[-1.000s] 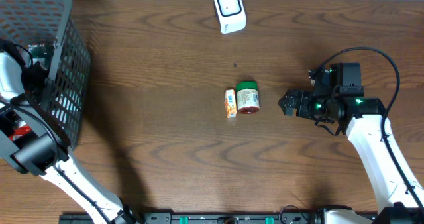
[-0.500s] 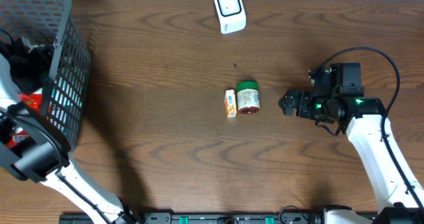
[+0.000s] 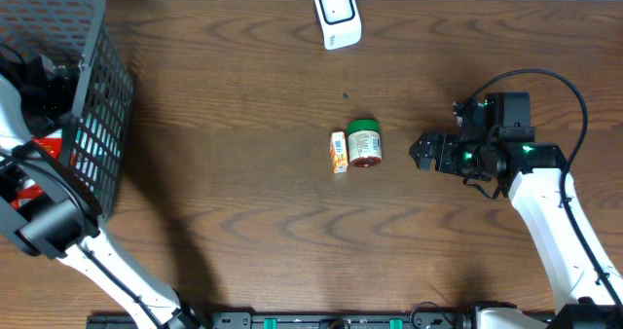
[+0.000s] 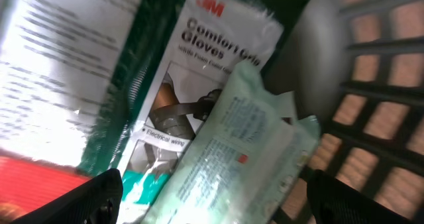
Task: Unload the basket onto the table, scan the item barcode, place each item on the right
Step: 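Grasp the white-green wipes pack with the left gripper and lift it out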
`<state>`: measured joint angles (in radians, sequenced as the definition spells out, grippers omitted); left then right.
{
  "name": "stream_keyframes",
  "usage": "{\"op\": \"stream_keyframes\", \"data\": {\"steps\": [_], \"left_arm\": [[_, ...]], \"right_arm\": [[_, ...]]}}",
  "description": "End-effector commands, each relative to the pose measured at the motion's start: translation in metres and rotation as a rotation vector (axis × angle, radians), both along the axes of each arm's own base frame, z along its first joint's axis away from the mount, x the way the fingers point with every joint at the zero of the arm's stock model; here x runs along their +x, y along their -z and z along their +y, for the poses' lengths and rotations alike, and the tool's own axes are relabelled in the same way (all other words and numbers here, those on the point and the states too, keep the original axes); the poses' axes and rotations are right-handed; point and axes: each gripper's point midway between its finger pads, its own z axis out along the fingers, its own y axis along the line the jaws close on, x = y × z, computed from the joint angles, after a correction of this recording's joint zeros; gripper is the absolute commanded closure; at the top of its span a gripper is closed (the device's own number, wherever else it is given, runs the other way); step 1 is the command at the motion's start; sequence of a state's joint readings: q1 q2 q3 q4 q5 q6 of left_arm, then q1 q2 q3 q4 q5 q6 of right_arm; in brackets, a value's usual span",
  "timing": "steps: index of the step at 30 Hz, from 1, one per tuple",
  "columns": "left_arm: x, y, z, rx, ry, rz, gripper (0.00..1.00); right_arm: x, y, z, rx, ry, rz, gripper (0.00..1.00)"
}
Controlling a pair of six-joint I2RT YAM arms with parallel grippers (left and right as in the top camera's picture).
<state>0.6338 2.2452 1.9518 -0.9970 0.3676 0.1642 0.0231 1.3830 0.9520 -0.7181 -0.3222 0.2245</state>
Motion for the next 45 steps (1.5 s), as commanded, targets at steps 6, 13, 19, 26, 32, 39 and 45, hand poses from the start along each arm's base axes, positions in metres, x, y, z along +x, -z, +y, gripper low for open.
{"op": "stream_keyframes", "data": {"steps": [6,13,19,26,32,39,45], "left_arm": [[-0.005,0.043,-0.017,-0.122,0.035,0.052,0.11],[-0.002,0.039,-0.029,-0.196,0.043,0.022,0.45],[-0.006,0.039,-0.033,-0.211,0.037,0.04,0.49],[0.002,0.028,-0.05,-0.325,0.043,-0.02,0.63],[-0.001,0.028,-0.052,-0.335,0.038,-0.006,0.66],[0.003,0.02,-0.046,-0.325,0.026,-0.024,0.93],[0.01,-0.025,-0.027,-0.258,-0.01,-0.117,0.93]], "right_arm": [[0.003,-0.006,0.005,0.01,-0.008,-0.012,0.01],[0.003,-0.006,0.005,0.01,-0.009,-0.012,0.01],[0.003,-0.006,0.005,0.01,-0.009,-0.012,0.01],[0.003,-0.006,0.005,0.01,-0.008,-0.012,0.01],[0.003,-0.006,0.005,0.01,-0.009,-0.012,0.01],[0.003,-0.006,0.005,0.01,-0.008,-0.012,0.01],[0.003,-0.006,0.005,0.01,-0.008,-0.012,0.01]]}}
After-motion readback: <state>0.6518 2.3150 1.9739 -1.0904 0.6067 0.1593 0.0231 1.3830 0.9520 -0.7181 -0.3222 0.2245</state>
